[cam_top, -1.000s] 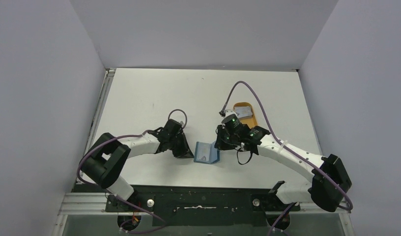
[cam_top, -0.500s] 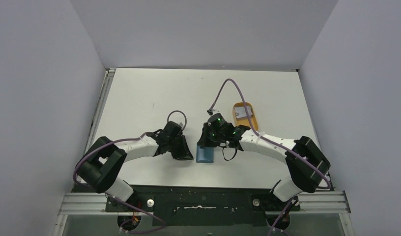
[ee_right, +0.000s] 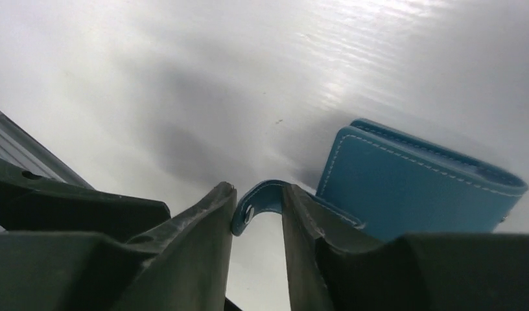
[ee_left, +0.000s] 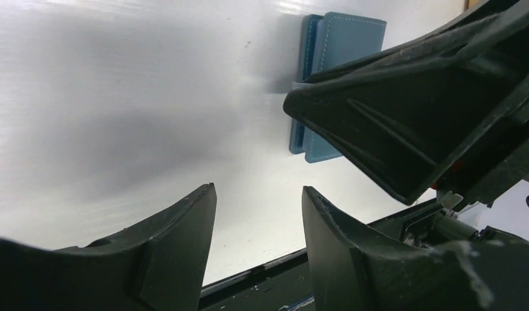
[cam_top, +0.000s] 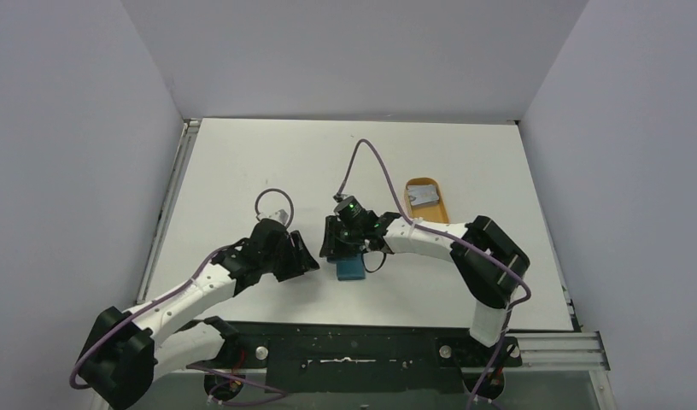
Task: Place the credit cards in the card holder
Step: Close the card holder at the center of the board, then pick up the card holder from the center of the board.
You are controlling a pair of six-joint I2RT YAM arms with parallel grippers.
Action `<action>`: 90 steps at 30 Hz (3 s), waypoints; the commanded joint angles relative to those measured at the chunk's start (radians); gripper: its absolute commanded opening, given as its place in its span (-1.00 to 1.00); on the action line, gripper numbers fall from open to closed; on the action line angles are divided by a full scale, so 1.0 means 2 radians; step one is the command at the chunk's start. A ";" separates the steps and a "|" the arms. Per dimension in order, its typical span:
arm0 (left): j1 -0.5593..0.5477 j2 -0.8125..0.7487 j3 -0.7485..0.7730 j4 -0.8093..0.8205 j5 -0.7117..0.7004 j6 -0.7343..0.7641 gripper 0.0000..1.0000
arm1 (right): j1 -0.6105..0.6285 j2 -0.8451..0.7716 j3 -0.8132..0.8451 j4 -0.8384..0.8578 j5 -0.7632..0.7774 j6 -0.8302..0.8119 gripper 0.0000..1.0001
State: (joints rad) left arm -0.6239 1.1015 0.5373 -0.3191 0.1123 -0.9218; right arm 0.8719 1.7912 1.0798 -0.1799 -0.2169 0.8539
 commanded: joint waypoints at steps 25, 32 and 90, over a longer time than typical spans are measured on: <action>0.037 -0.026 0.053 -0.009 -0.013 0.044 0.76 | 0.011 -0.179 -0.021 -0.161 0.122 -0.112 -0.51; 0.003 0.059 0.099 -0.004 -0.021 0.052 0.76 | 0.027 -0.097 -0.020 -0.092 0.091 -0.082 -0.49; -0.020 0.308 0.138 0.009 -0.052 0.048 -0.13 | -0.050 -0.161 -0.207 0.096 0.004 0.057 0.29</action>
State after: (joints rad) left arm -0.6540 1.6737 0.8627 -0.1780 0.0635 -0.8524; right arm 0.7734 1.4654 0.6540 -0.0933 -0.2024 0.9432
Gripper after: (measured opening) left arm 0.405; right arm 0.645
